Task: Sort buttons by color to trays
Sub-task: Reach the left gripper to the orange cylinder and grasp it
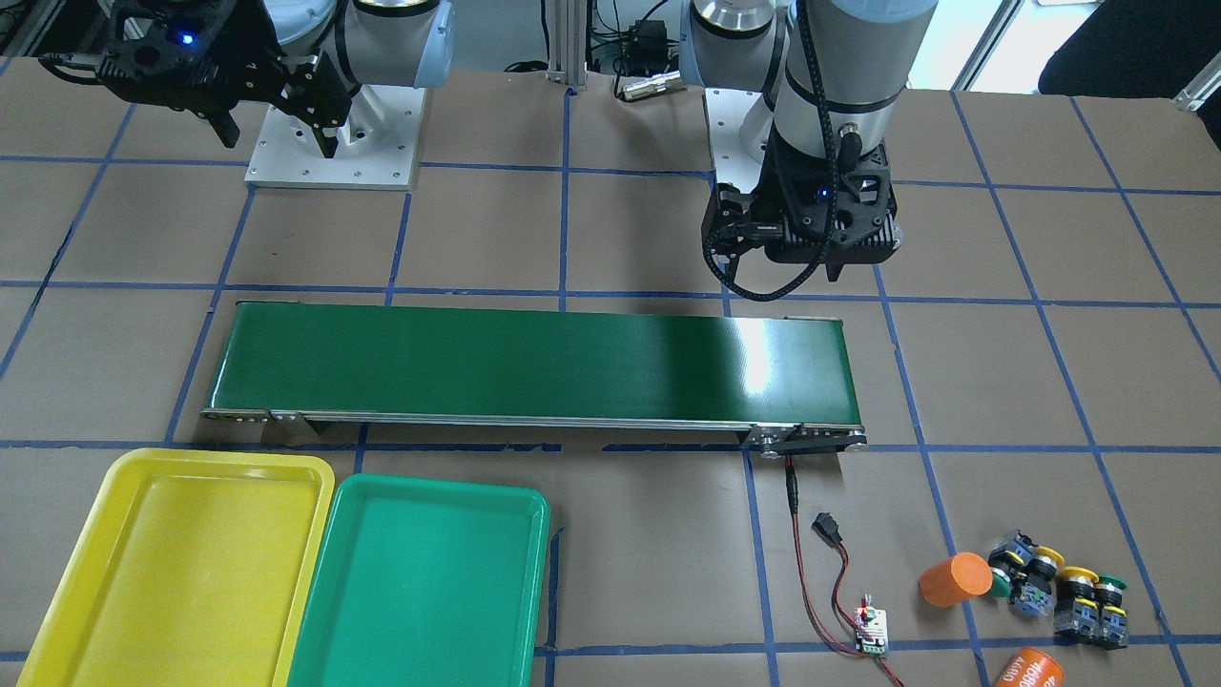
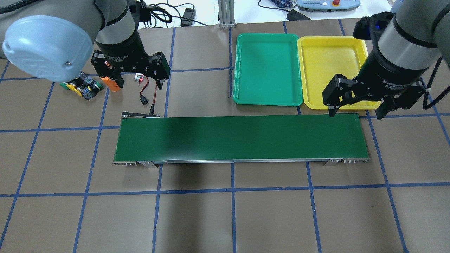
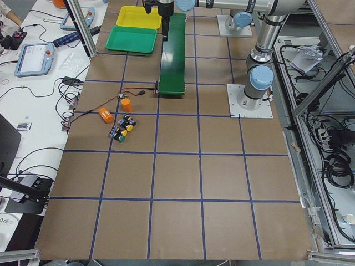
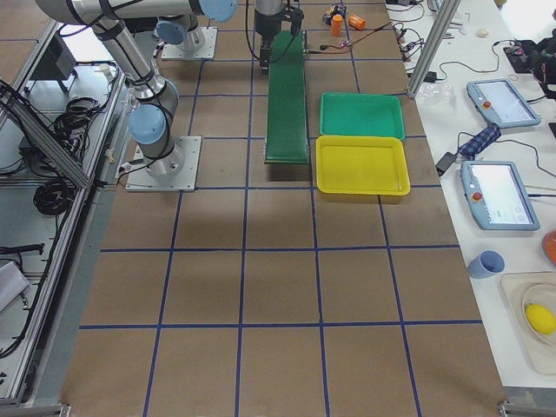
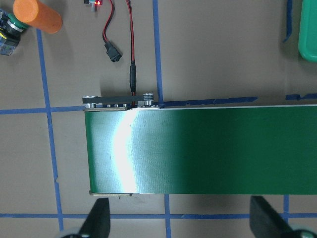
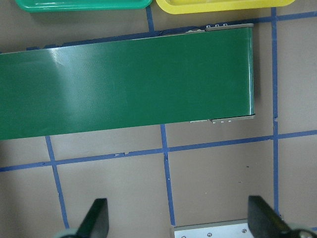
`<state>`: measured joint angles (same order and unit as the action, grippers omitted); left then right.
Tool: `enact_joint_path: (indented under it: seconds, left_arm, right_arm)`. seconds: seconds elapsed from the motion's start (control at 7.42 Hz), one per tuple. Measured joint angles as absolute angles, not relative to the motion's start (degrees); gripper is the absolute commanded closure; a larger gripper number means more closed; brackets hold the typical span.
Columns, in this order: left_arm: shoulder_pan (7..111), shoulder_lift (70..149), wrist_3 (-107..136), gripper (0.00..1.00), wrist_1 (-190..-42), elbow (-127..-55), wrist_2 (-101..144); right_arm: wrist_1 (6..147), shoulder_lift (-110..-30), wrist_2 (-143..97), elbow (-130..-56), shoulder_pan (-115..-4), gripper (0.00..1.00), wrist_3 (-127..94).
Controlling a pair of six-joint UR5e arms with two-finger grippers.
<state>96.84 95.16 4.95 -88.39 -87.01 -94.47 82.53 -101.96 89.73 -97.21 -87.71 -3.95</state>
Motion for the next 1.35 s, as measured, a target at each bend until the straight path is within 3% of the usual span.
enact_joint_path:
  seconds: [0.4,0.94,1.35]
  left_arm:
    - [94.07,99.67,1.13,0.0,-88.2,-82.79,-93.37]
    - [81.3,119.24,-20.85,0.0,-81.34,-68.21,-91.24]
    - [76.58,129.55,-29.55,0.0,-76.57,-63.39,-90.77]
  right_arm:
    - [82.53,-101.99,89.74,-97.2,-87.71,0.0,-3.95]
    - [82.53,-101.99,89.74,-97.21,-87.78,0.0,-3.96]
    - [82.53,-102.04,89.74,-97.25,-87.8,0.0,-3.96]
